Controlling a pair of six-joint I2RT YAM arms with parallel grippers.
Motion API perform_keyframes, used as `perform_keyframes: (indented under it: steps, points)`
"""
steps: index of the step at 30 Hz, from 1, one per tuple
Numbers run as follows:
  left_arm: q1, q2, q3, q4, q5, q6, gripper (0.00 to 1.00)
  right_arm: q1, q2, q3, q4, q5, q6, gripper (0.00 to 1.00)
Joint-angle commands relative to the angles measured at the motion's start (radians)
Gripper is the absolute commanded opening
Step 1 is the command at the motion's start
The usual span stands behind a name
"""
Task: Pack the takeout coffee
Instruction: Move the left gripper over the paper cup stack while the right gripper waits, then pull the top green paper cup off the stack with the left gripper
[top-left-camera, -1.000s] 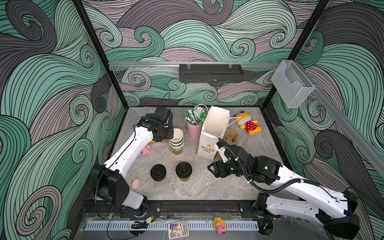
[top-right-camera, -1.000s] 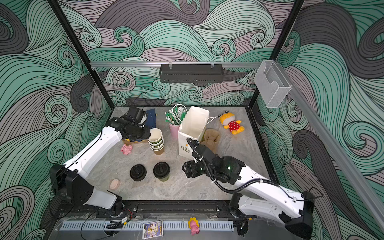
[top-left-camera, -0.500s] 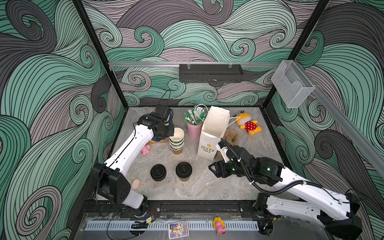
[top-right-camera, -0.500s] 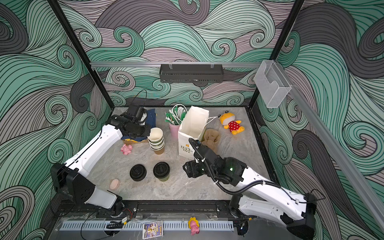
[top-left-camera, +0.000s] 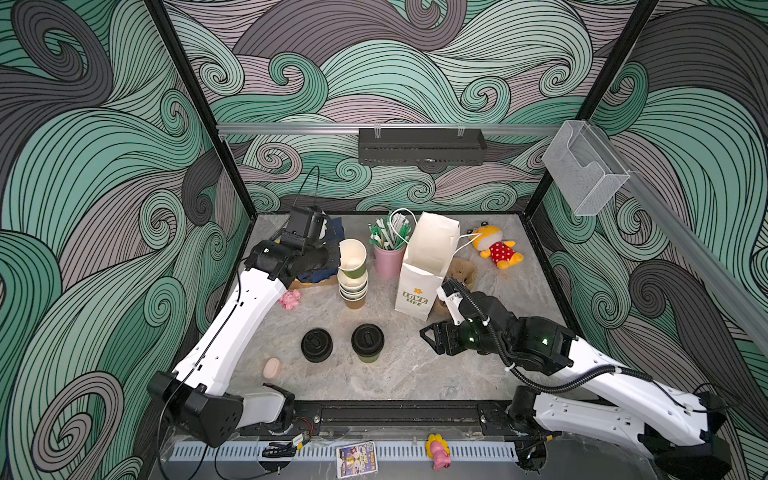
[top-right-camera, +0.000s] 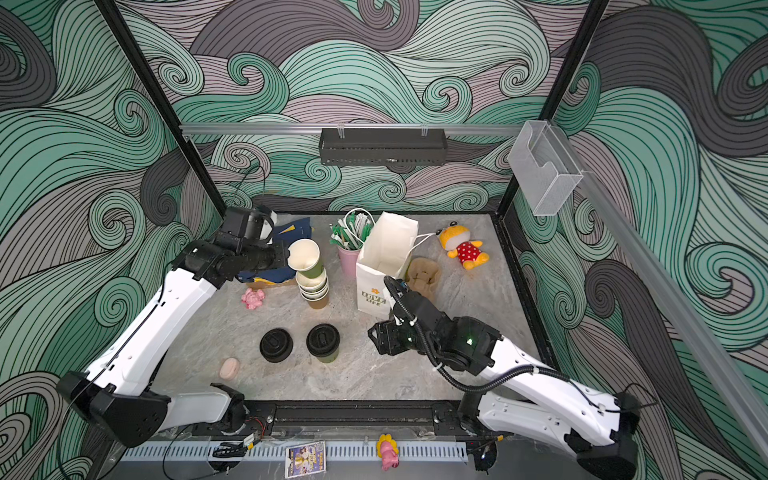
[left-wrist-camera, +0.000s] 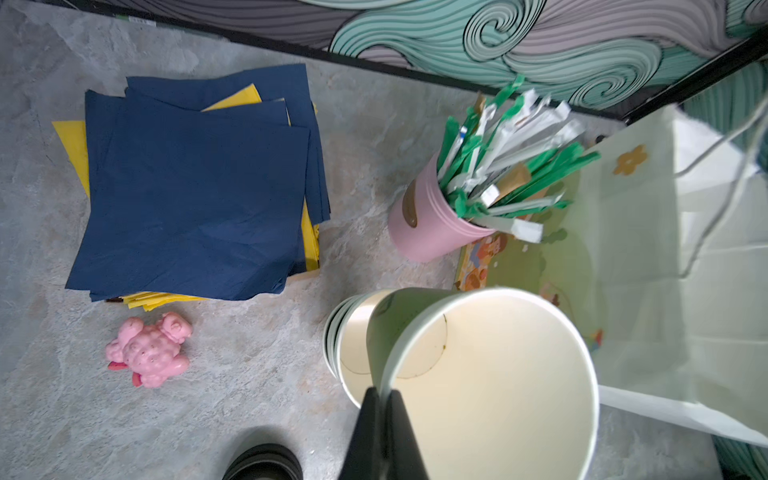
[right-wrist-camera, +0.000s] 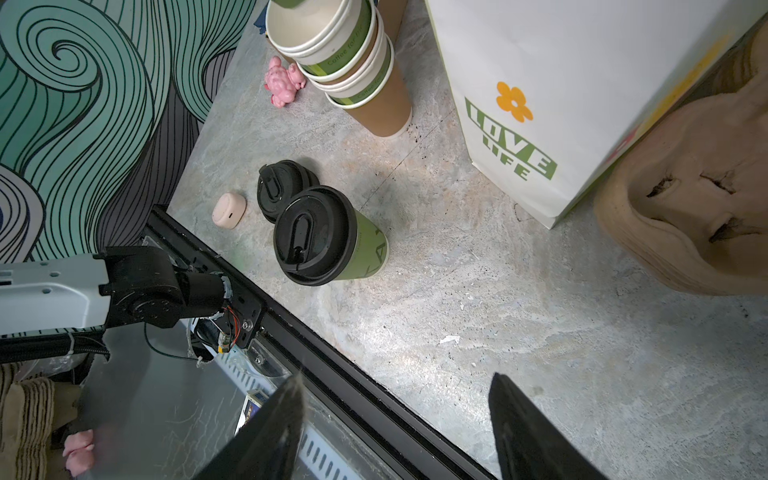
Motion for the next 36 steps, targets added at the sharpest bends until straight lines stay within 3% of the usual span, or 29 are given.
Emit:
perform_keyframes:
  steps: [1, 5, 11, 16, 20, 27, 36]
  points:
    - [0.006, -0.074, 0.008, 0.033, 0.027, -0.059, 0.0, -0.006, -0.022, 0.003, -0.004, 0.016, 0.021, 0.71]
    - [-0.064, -0.152, 0.028, -0.043, 0.037, -0.032, 0.0, -0.005, -0.05, 0.017, -0.062, 0.055, 0.021, 0.71]
    - [-0.36, -0.276, -0.067, -0.152, -0.033, 0.011, 0.0, -0.008, -0.147, -0.027, -0.122, 0.123, 0.073, 0.71]
    - [-0.647, -0.299, -0.242, 0.037, -0.096, -0.079, 0.0, -0.011, -0.229, -0.055, -0.207, 0.173, 0.147, 0.71]
    - [-0.808, -0.149, -0.261, 0.125, -0.18, -0.117, 0.0, -0.012, -0.292, -0.023, -0.354, 0.261, 0.185, 0.7]
    - [-0.829, 0.119, -0.204, 0.084, -0.208, -0.231, 0.0, -0.012, -0.309, 0.129, -0.599, 0.435, 0.173, 0.66]
    - [-0.806, 0.274, -0.231, 0.188, -0.173, -0.277, 0.0, -0.012, -0.281, 0.161, -0.614, 0.413, 0.147, 0.66]
